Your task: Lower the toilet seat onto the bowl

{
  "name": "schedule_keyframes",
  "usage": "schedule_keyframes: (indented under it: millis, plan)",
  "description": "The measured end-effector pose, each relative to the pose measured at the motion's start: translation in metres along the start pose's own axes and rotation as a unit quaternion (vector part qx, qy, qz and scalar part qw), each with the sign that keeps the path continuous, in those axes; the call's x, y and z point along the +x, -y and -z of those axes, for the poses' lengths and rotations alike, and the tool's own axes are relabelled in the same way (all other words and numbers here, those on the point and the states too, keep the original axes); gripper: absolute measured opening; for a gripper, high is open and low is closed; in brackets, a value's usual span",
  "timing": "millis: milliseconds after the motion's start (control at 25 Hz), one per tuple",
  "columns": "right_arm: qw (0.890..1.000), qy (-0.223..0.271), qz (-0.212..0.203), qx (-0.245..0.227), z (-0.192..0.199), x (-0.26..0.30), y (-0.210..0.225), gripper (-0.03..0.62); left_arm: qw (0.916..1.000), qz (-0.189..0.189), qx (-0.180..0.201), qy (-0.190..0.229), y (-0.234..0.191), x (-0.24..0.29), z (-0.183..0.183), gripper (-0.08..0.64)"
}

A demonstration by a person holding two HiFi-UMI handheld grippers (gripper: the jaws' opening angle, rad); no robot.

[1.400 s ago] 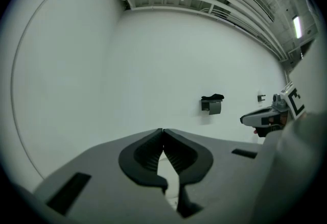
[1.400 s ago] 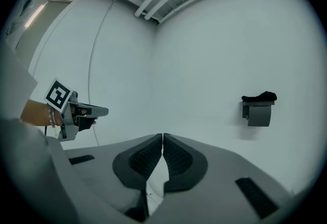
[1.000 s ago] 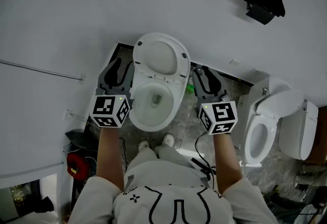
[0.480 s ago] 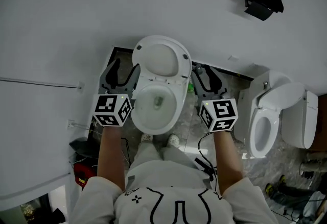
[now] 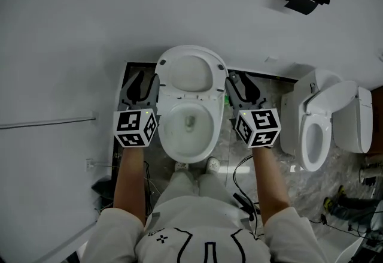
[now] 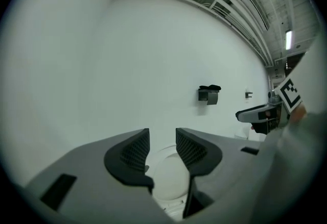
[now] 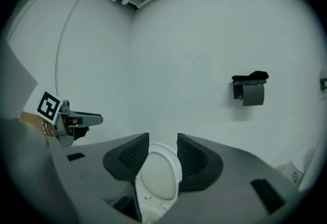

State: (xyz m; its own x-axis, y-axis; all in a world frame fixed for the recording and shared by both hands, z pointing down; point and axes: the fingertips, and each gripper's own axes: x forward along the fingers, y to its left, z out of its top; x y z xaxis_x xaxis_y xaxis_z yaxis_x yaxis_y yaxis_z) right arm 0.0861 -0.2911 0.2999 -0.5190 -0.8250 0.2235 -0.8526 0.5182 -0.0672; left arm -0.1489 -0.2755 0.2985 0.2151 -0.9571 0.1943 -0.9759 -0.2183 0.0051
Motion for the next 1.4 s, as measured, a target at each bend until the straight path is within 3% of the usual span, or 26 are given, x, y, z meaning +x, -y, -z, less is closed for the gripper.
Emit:
schedule_keyframes:
  millis: [480, 1000, 1240, 1400]
  plan:
    - [0.998, -0.032, 0.035, -0.028, 0.030, 0.059, 0.006, 0.176, 0.9962, 0.066, 0.044, -0.036, -0.016, 0.056, 0.034, 0.163]
    - [0.994, -0.089, 0.052, -0.047, 0.076, 0.120, 0.029, 0.176, 0.9872, 0.099, 0.070, -0.104, -0.035, 0.118, 0.095, 0.164]
    - [0.988, -0.101, 0.064, -0.097, 0.087, 0.135, 0.032, 0.176, 0.9835, 0.107, 0.074, -0.126, -0.039, 0.142, 0.113, 0.175]
    - [0.986, -0.119, 0.057, -0.099, 0.103, 0.149, 0.031, 0.160, 0.9788, 0.117, 0.090, -0.142, -0.039, 0.157, 0.125, 0.175]
